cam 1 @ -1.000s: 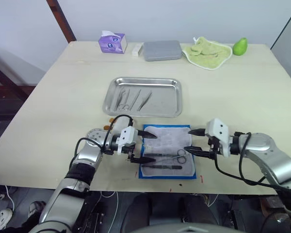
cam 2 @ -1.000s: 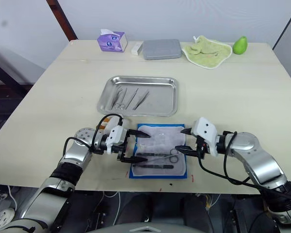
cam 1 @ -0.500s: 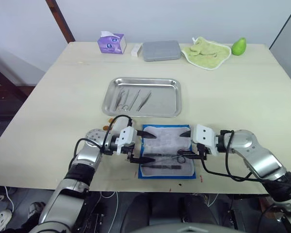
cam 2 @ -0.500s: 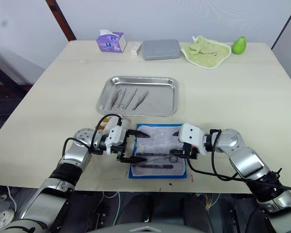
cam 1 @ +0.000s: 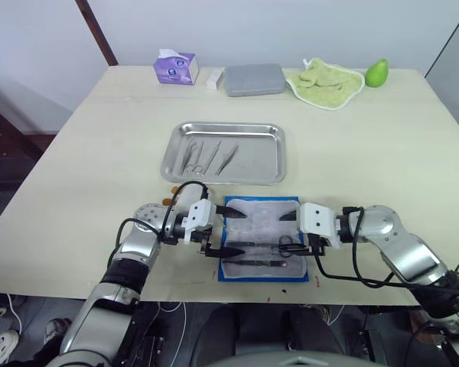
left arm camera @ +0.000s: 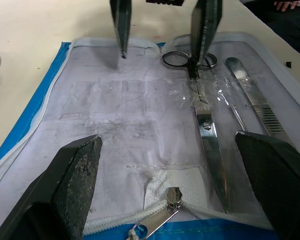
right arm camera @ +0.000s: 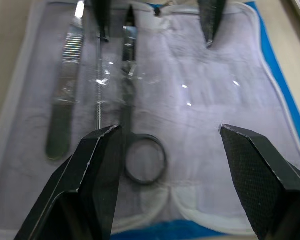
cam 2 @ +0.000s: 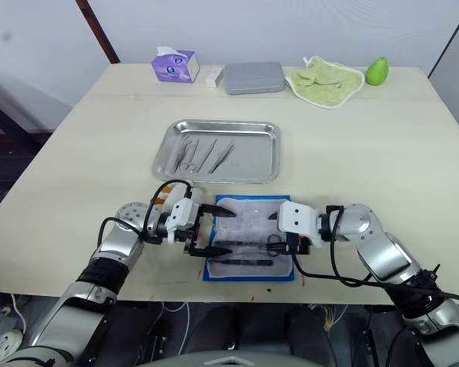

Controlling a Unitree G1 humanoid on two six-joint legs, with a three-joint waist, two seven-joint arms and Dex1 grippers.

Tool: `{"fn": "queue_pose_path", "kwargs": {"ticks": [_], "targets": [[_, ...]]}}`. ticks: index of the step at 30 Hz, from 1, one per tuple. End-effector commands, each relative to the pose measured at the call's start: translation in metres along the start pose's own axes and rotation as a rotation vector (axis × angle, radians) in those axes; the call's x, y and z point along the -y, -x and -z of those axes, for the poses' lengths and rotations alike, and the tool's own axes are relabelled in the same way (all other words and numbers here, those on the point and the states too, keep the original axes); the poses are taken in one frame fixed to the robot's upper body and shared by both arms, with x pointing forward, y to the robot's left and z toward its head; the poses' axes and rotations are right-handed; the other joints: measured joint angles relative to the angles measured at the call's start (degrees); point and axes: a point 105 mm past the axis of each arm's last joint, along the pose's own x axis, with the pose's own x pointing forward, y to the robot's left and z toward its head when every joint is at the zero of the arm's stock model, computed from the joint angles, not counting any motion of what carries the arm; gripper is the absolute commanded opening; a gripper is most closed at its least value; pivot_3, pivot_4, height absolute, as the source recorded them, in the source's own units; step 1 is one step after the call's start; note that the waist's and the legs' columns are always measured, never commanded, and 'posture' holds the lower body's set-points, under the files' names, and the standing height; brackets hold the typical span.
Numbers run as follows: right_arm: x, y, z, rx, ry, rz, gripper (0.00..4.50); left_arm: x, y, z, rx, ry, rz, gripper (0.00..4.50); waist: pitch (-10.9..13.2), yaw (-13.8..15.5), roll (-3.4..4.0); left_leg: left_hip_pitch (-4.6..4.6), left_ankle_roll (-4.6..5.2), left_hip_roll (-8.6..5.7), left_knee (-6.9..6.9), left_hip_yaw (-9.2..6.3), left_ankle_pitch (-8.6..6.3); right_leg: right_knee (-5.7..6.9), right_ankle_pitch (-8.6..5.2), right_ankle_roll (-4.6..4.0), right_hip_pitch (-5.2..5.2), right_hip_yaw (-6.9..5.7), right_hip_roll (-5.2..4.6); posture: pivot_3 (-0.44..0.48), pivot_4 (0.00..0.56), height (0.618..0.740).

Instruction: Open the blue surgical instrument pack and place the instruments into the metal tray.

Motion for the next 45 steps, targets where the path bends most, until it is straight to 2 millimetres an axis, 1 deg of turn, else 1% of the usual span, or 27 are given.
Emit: {"fn": "queue_pose_path", "kwargs": {"ticks": [1,6,9,12,14,18,19,20,23,31,35,41,45], "targets": [[-0.003,0.001,-0.010,0.013,0.015,-0.013,3.41,0.015,0.001,0.025,-0.101,0.084,0.034,4.50,0.0,0.0,0.00,0.00,0.00,0.00,0.00,0.00,0.00,0.00,0.00,0.00,0.00,0.00,0.00,0.000,0.150,0.740],[-0.006,0.000,-0.012,-0.012,-0.033,-0.031,3.41,0.015,0.001,0.024,-0.100,0.084,0.033,4.50,0.0,0.0,0.00,0.00,0.00,0.00,0.00,0.00,0.00,0.00,0.00,0.00,-0.01,0.00,0.00,0.000,0.150,0.740],[-0.004,-0.002,-0.010,-0.052,-0.067,-0.006,3.41,0.016,0.000,0.022,-0.099,0.086,0.033,4.50,0.0,0.0,0.00,-0.01,0.00,0.00,0.00,-0.01,0.00,0.00,0.00,0.00,-0.01,0.00,0.00,0.000,0.150,0.740],[-0.007,-0.004,-0.010,-0.067,-0.085,-0.002,3.41,0.017,0.000,0.022,-0.100,0.090,0.032,4.50,0.0,-0.1,-0.01,-0.01,0.00,0.00,0.00,-0.02,0.00,0.00,0.00,-0.01,-0.01,-0.01,0.00,0.000,0.150,0.740],[-0.007,-0.006,-0.013,-0.062,-0.113,0.010,3.41,0.017,0.001,0.023,-0.102,0.092,0.030,4.50,0.0,-0.1,-0.01,-0.01,0.00,0.00,0.00,-0.01,0.00,0.00,0.00,-0.01,-0.01,-0.01,0.00,0.000,0.150,0.740],[-0.008,-0.011,-0.010,-0.102,-0.139,0.027,3.41,0.017,0.003,0.026,-0.109,0.097,0.024,4.50,0.0,-0.2,-0.01,0.00,0.00,0.00,0.00,-0.02,0.00,0.00,0.00,-0.01,-0.01,-0.01,0.00,0.000,0.150,0.740],[-0.008,-0.012,-0.010,-0.103,-0.144,0.030,2.82,0.017,0.003,0.027,-0.109,0.098,0.023,4.50,0.0,-0.2,-0.01,0.00,0.00,0.00,0.00,-0.02,0.00,0.00,0.00,0.00,-0.01,-0.01,0.00,0.000,0.150,0.740],[-0.007,-0.012,-0.011,-0.103,-0.141,0.035,2.63,0.016,0.003,0.027,-0.109,0.098,0.022,4.50,0.0,-0.2,-0.02,0.00,0.00,0.01,0.00,-0.03,0.00,0.00,-0.01,0.00,-0.01,-0.01,0.01,0.000,0.150,0.740],[-0.007,-0.013,-0.015,-0.098,-0.110,0.037,1.26,0.017,0.003,0.028,-0.108,0.100,0.021,4.50,0.0,-0.2,-0.03,0.01,0.00,0.01,0.00,-0.03,0.00,0.00,-0.01,0.00,-0.01,-0.01,0.01,0.000,0.150,0.740],[-0.008,-0.008,-0.016,-0.112,-0.109,0.035,1.26,0.018,0.002,0.028,-0.107,0.102,0.024,4.50,0.0,-0.2,-0.03,0.00,0.00,0.01,0.00,-0.03,0.00,0.00,-0.01,0.00,-0.01,-0.02,0.01,0.000,0.150,0.740],[-0.008,-0.009,-0.019,-0.117,-0.104,0.032,1.26,0.017,0.002,0.029,-0.109,0.103,0.022,4.50,0.0,-0.2,-0.03,0.00,0.00,0.01,0.00,-0.02,0.00,0.00,-0.01,0.00,-0.01,-0.02,0.01,0.000,0.150,0.740],[-0.007,-0.007,-0.008,-0.187,-0.112,-0.016,1.26,0.017,0.002,0.030,-0.111,0.103,0.019,4.50,0.0,-0.2,-0.02,0.00,0.00,0.01,0.00,-0.03,0.00,0.00,-0.01,0.00,-0.01,-0.02,0.01,0.000,0.150,0.740],[-0.009,-0.003,-0.005,-0.212,-0.075,-0.055,1.26,0.017,0.002,0.030,-0.111,0.106,0.017,4.50,0.0,-0.2,-0.03,0.00,0.00,0.01,0.00,-0.03,0.00,0.00,-0.01,0.00,-0.01,-0.04,0.00,0.000,0.150,0.740]]}}
